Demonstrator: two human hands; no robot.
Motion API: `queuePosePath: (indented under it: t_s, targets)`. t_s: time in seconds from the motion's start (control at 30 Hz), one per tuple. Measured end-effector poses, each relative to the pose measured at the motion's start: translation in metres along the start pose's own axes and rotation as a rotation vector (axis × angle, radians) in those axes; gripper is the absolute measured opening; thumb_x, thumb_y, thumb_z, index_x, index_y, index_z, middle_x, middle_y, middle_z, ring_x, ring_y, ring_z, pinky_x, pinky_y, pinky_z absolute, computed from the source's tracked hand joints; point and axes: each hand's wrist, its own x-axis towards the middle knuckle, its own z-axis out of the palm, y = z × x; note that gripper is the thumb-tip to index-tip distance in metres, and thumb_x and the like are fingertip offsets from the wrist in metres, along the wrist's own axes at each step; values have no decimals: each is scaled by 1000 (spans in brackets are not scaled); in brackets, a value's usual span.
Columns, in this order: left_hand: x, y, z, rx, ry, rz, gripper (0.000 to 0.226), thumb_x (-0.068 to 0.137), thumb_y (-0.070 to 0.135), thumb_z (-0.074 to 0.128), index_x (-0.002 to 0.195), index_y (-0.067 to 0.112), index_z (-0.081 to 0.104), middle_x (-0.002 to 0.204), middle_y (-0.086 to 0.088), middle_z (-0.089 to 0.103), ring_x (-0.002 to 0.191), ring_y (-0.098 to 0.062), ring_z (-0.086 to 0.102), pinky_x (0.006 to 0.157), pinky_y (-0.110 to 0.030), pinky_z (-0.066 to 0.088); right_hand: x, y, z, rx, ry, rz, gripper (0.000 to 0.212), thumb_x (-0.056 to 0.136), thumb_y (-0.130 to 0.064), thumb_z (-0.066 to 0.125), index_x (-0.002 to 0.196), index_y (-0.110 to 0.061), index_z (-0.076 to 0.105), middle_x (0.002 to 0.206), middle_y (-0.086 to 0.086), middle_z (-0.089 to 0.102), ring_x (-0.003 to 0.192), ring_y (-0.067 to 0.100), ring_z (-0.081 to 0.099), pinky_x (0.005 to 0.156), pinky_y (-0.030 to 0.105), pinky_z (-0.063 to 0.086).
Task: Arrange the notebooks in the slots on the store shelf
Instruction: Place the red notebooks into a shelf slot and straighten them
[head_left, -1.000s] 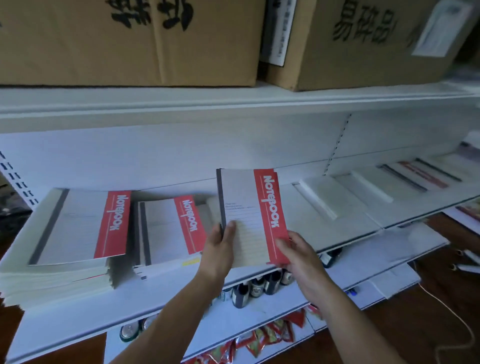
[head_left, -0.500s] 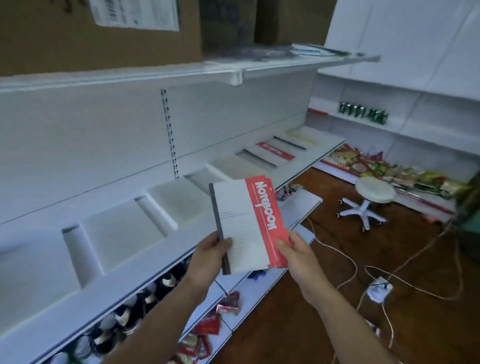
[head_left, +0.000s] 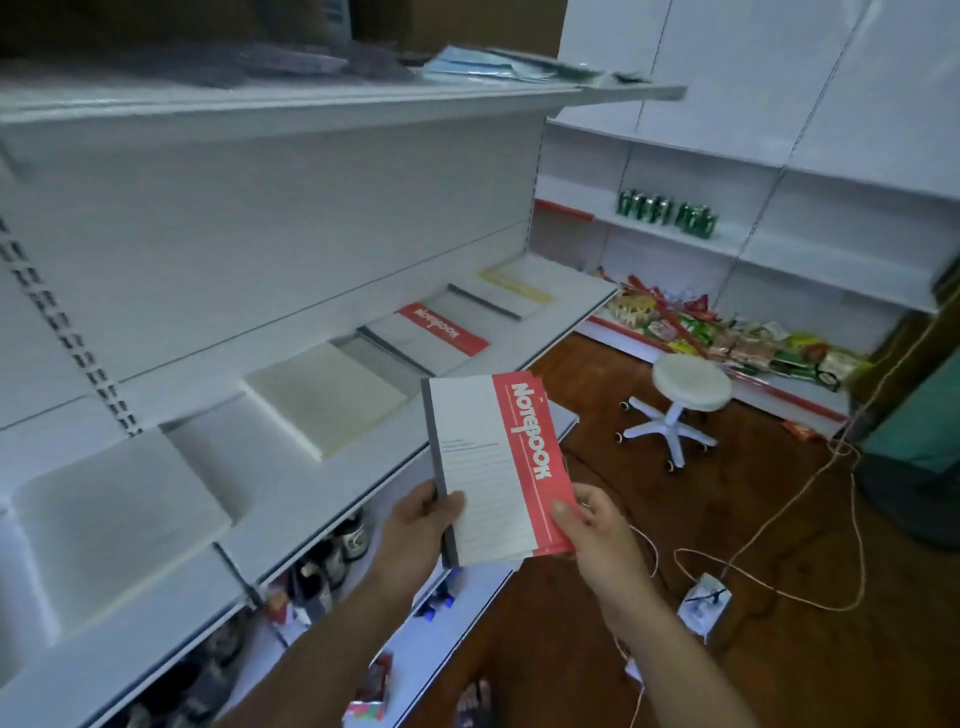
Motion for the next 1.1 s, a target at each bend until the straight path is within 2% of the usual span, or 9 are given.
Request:
queuePosePath:
  t_s: [0.1, 0.23, 0.3, 0.4, 0.53, 0.63, 0.77, 0.9, 1.1]
  targets:
    - [67, 11, 26, -31, 17, 8, 19, 96, 15, 56, 113, 14, 65, 108, -3, 73, 103, -24, 67, 92, -44, 54, 71, -14, -17, -29, -4, 14, 21, 95, -32, 58, 113, -23, 57, 101, -6, 71, 85, 6, 71, 69, 19, 53]
    - [141, 34, 47, -73, 81, 54, 16, 96, 20, 57, 109, 16, 64, 106, 1, 71, 95, -14, 66, 66, -19, 55, 159, -43, -29, -78, -45, -4, 14, 94, -28, 59, 107, -26, 60, 103, -8, 71, 90, 7, 69, 73, 21, 54]
    - [172, 44, 51, -58, 139, 74, 16, 98, 26, 54, 111, 21, 62, 106, 10, 69, 94, -7, 64, 63, -14, 53, 201, -53, -29, -106, -65, -20, 17, 94, -26, 60, 110, -21, 62, 102, -5, 72, 90, 11, 70, 79, 28, 57]
    - [203, 54, 50, 6, 257, 85, 21, 99, 35, 49, 114, 24, 58, 107, 10, 66, 97, -11, 64, 71, -21, 54, 250, -63, -18, -214, -132, -39, 19, 92, -30, 61, 109, -22, 66, 102, -6, 72, 89, 10, 70, 85, 33, 57]
    - [243, 58, 39, 125, 518, 132, 17, 101, 29, 46, 90, 25, 59, 87, 0, 64, 77, -15, 61, 59, -23, 46, 312, -78, 7, -367, -260, -128, 15, 90, -34, 64, 103, -27, 67, 96, -11, 70, 85, 6, 69, 83, 31, 57]
    - [272, 51, 29, 300, 696, 107, 22, 101, 27, 43, 92, 14, 58, 96, -10, 62, 92, -31, 60, 78, -44, 53, 354, -88, 29, -485, -382, -203, 16, 91, -35, 61, 105, -28, 62, 95, -12, 68, 85, 10, 68, 82, 34, 56]
    - [292, 46, 27, 567, 854, -55, 36, 101, 32, 38, 124, 10, 55, 131, -7, 54, 123, -27, 43, 108, -43, 36, 392, -98, 49, -679, -550, -301, 16, 92, -35, 57, 102, -23, 62, 91, -12, 67, 79, 4, 63, 68, 23, 49]
    - [305, 42, 28, 673, 940, -175, 41, 101, 36, 38, 134, 15, 49, 144, -4, 44, 130, -26, 36, 112, -40, 29, 417, -98, 56, -810, -655, -376, 16, 93, -38, 57, 96, -23, 60, 86, -13, 62, 68, -8, 53, 53, 13, 35]
    - [297, 33, 28, 563, 911, -66, 53, 90, 49, 55, 136, 25, 43, 136, 5, 49, 123, -20, 47, 103, -45, 45, 437, -89, 56, -759, -755, -424, 22, 91, -40, 60, 106, -26, 61, 98, -12, 65, 71, -12, 53, 55, 5, 34]
